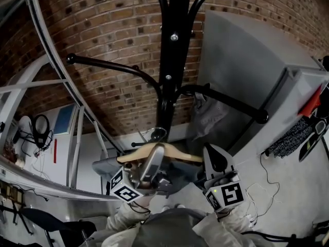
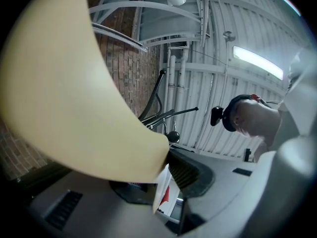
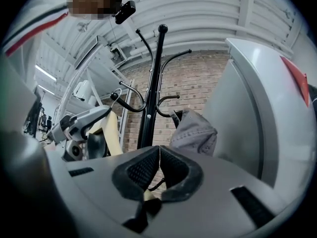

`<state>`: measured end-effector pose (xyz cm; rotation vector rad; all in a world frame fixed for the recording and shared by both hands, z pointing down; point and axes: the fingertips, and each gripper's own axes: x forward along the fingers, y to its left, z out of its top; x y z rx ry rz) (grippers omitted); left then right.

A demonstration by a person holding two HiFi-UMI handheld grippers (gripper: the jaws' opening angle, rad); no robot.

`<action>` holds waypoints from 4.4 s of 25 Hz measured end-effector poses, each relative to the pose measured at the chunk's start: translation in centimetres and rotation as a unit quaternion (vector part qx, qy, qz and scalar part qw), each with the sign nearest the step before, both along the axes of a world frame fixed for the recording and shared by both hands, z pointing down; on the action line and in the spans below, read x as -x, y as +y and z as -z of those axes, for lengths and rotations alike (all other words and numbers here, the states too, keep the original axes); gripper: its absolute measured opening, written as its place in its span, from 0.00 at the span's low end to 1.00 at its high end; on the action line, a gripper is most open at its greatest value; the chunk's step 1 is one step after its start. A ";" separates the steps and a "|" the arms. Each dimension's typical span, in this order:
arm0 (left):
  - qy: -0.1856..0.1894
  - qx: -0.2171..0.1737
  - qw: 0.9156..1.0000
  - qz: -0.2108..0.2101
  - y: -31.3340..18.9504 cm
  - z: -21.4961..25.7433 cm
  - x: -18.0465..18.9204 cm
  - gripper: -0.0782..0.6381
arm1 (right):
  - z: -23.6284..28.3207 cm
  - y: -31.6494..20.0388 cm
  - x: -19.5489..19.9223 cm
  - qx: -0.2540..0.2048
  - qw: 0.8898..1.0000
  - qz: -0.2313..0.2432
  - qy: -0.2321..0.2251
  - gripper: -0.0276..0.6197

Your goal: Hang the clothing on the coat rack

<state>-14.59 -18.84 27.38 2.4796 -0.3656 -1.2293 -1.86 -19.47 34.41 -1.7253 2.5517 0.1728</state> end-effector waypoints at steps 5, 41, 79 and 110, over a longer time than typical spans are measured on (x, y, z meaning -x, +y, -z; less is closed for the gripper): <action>-0.004 0.008 1.000 0.003 -0.9 -0.9 -0.2 0.25 | -0.4 -0.3 -0.5 0.004 1.000 -0.002 -0.004 0.08; -0.009 0.014 1.000 -0.010 -6.3 -4.1 -1.5 0.25 | -2.2 -3.1 -2.1 0.028 1.000 -0.001 -0.008 0.08; -0.164 0.079 0.980 0.074 -3.7 -12.2 -0.8 0.25 | -3.9 -1.5 1.6 0.044 0.997 0.052 -0.028 0.08; -0.401 0.016 0.842 0.361 -1.6 -10.9 3.8 0.12 | -5.5 -0.9 5.7 0.078 0.986 0.139 -0.057 0.08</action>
